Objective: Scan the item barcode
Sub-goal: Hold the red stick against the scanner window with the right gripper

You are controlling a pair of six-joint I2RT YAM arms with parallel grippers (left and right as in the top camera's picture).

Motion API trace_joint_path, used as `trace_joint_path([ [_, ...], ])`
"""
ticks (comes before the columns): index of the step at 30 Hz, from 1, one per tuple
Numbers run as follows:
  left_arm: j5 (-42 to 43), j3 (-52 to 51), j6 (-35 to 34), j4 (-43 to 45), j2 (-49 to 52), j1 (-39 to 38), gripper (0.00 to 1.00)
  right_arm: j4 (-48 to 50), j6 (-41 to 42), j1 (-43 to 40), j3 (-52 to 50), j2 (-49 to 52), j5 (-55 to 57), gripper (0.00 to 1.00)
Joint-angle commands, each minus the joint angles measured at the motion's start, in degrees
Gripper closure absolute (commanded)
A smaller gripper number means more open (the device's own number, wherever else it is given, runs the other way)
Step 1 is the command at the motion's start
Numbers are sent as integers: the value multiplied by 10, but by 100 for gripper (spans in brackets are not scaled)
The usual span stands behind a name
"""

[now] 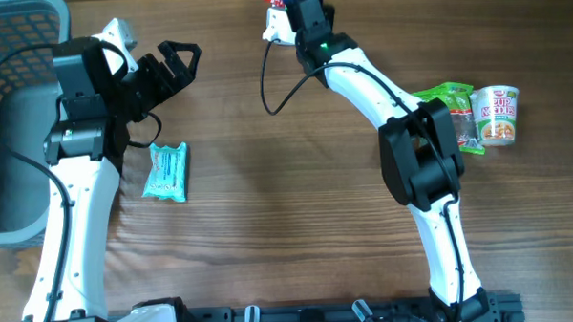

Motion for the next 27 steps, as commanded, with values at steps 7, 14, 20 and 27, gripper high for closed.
trace_joint_path([
  [7,-5,5,7,1,3,2,0,-1,40,-30,10,-16,-69,96],
  [14,-5,5,7,1,3,2,0,-36,45,-46,10,-9,-70,96],
  [20,-5,5,7,1,3,2,0,-23,51,-46,10,3,-64,96],
  [27,-5,5,7,1,3,2,0,-28,52,-46,10,3,-55,96],
])
